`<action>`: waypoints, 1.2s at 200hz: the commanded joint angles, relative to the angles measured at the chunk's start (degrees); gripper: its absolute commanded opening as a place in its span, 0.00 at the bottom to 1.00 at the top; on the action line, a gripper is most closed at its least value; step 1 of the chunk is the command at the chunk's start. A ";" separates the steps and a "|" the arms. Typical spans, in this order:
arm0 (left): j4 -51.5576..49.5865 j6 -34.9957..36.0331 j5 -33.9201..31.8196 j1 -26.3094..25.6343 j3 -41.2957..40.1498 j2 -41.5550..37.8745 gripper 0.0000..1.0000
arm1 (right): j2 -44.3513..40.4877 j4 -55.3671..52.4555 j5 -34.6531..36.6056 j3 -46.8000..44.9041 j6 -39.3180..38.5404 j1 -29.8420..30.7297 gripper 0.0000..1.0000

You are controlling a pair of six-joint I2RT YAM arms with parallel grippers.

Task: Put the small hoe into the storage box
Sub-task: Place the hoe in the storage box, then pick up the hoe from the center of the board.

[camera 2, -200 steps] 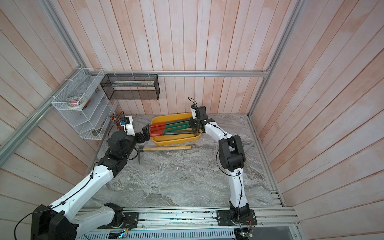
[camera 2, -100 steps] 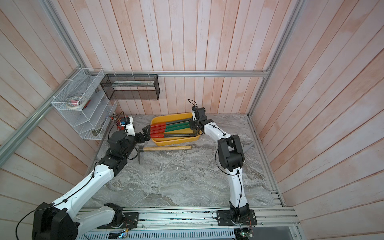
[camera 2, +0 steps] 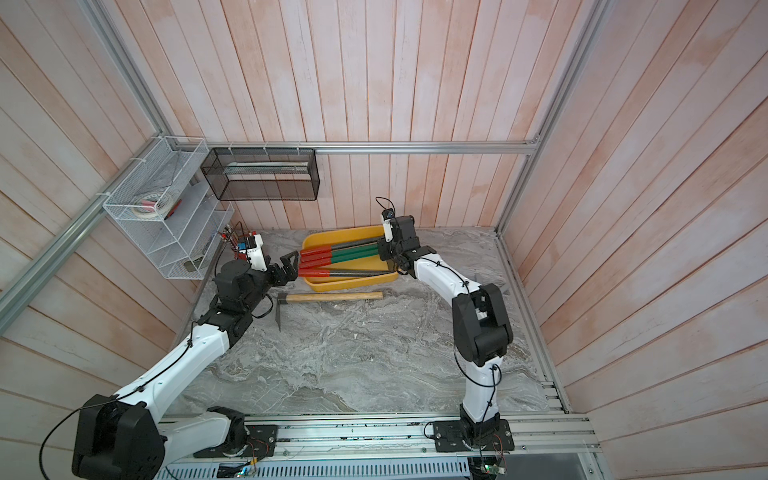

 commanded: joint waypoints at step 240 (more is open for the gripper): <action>0.72 0.14 4.87 2.91 -4.32 -2.01 1.00 | 12.34 -3.96 1.43 -5.91 -23.85 10.88 0.36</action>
